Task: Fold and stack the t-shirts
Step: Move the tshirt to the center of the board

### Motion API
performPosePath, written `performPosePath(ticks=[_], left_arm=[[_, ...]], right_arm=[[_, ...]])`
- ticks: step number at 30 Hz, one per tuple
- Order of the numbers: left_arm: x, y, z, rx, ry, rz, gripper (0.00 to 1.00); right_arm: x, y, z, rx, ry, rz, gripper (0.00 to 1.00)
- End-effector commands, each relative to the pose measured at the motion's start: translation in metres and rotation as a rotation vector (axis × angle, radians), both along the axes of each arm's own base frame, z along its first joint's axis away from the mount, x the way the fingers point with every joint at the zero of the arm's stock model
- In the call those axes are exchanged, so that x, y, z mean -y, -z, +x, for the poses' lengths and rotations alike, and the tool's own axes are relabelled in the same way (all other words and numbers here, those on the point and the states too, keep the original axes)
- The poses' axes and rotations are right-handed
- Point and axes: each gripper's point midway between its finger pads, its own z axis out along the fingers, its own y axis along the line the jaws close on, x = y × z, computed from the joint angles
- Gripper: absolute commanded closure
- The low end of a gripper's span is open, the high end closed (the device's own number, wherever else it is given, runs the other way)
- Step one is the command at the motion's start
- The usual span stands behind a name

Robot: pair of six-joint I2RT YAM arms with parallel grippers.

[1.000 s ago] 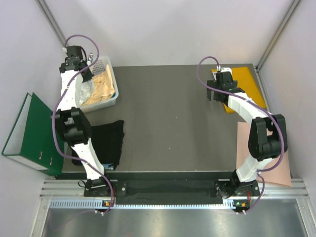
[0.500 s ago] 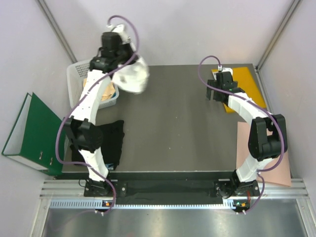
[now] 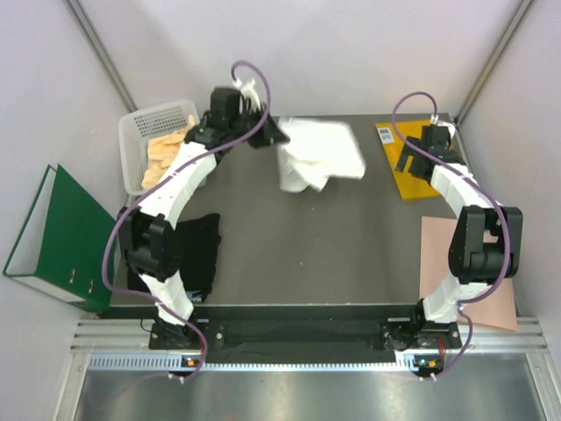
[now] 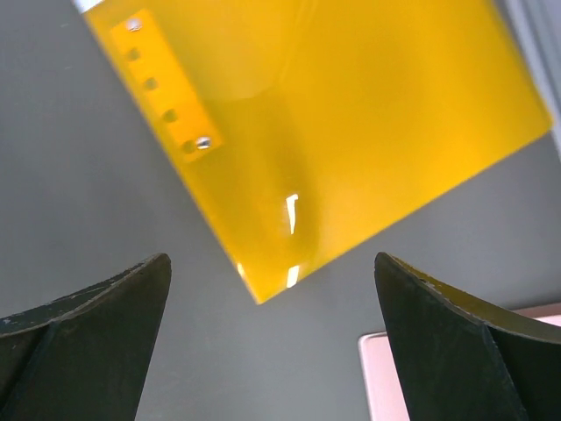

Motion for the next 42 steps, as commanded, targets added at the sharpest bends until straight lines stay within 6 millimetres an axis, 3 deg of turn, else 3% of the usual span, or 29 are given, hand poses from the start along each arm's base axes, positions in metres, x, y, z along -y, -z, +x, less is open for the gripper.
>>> performPosePath(ticks=[1,2,3,4,6,8,11,12,13,14,15,16,17,20,26,33,36,40,42], left_arm=[[-0.03,0.127,-0.039,-0.335,0.014,0.179,0.6],[-0.043,0.168,-0.045,-0.442,-0.022,0.274,0.44],[-0.059,0.19,-0.066,-0.574,-0.018,0.357,0.3],[-0.07,0.206,-0.069,-0.609,-0.03,0.417,0.08],[-0.086,0.22,-0.067,-0.614,-0.076,0.489,0.01],[-0.092,0.21,-0.057,-0.558,-0.106,0.487,0.01],[-0.1,0.194,-0.028,-0.461,-0.178,0.458,0.01],[-0.107,0.187,-0.015,-0.438,-0.212,0.448,0.17],[-0.112,0.184,-0.006,-0.424,-0.251,0.448,0.41],[-0.117,0.189,0.001,-0.433,-0.272,0.452,0.99],[-0.126,0.182,0.014,-0.42,-0.311,0.446,1.0],[-0.131,0.195,0.017,-0.46,-0.325,0.456,1.0],[-0.141,0.19,0.028,-0.45,-0.351,0.452,1.0],[-0.153,0.209,0.039,-0.498,-0.359,0.464,1.0],[-0.159,0.224,0.042,-0.513,-0.314,0.468,1.0],[-0.121,0.214,0.021,-0.504,-0.124,0.339,1.0],[-0.083,0.204,0.004,-0.471,0.011,0.321,1.0],[0.001,0.175,-0.032,-0.37,0.27,0.314,1.0],[0.032,0.163,-0.048,-0.332,0.374,0.286,1.0]], right_arm=[[0.017,-0.031,-0.002,0.087,0.028,-0.011,0.01],[0.017,-0.031,-0.003,0.086,0.027,-0.014,0.0],[0.017,-0.029,-0.005,0.079,0.024,-0.017,0.0],[0.017,-0.029,-0.005,0.08,0.021,-0.014,0.0],[0.015,-0.025,-0.007,0.075,0.021,-0.005,0.0],[0.012,-0.022,-0.007,0.074,0.014,0.011,0.0],[0.008,-0.019,-0.009,0.071,0.008,0.031,0.0],[0.007,-0.018,-0.009,0.07,0.008,0.033,0.0],[0.007,-0.02,-0.01,0.073,0.006,0.035,0.0],[0.007,-0.02,-0.01,0.077,0.008,0.035,0.0],[0.006,-0.019,-0.012,0.071,0.003,0.032,0.01],[0.006,-0.02,-0.012,0.075,0.001,0.032,0.0],[0.006,-0.02,-0.014,0.071,-0.001,0.028,0.0],[0.007,-0.016,-0.018,0.059,-0.002,0.022,0.0],[0.006,-0.014,-0.021,0.055,-0.006,0.02,0.01],[0.004,-0.013,-0.018,0.056,-0.009,0.029,0.0],[0.002,-0.014,-0.013,0.055,-0.017,0.031,0.0],[-0.001,-0.015,-0.007,0.057,-0.024,0.031,0.0],[-0.004,-0.015,-0.005,0.056,-0.032,0.034,0.0]])
